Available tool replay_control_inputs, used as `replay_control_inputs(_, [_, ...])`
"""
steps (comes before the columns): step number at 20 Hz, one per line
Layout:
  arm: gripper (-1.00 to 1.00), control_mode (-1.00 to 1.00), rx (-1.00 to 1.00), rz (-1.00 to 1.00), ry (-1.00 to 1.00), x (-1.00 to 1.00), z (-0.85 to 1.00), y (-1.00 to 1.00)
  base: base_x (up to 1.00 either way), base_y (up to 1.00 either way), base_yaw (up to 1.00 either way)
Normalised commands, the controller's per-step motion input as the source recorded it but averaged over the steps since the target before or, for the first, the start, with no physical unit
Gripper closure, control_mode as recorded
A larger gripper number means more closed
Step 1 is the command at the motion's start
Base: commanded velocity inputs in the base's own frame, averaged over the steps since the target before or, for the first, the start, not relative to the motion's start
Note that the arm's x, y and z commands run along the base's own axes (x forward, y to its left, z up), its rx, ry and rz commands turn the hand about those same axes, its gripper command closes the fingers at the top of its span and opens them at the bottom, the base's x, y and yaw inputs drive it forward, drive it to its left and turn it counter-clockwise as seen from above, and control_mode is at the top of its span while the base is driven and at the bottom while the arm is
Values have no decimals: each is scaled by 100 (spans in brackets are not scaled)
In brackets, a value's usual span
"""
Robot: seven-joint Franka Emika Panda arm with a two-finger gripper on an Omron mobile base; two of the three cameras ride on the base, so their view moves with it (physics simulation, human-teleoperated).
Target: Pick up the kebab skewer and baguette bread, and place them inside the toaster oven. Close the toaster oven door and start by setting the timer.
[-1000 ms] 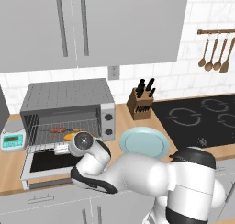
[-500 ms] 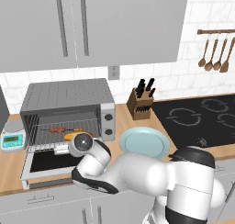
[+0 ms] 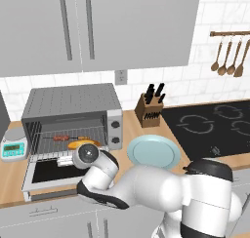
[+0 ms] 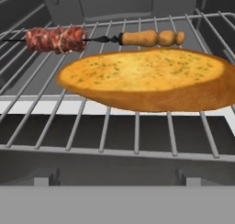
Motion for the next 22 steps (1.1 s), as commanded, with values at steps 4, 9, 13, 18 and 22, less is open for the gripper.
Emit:
replay_control_inputs(4, [-100, -100, 0, -1, -2, -4, 2, 0, 0, 0, 0])
replay_control_inputs(9, [-100, -100, 0, -4, -2, 0, 8, 0, 0, 0, 0])
replay_control_inputs(13, [-100, -100, 0, -4, -1, 0, 6, 0, 0, 0, 0])
replay_control_inputs(18, [-100, -100, 0, -3, -1, 2, 7, 0, 0, 0, 0])
replay_control_inputs(22, [-100, -100, 0, 0, -2, 12, 1, 0, 0, 0, 0])
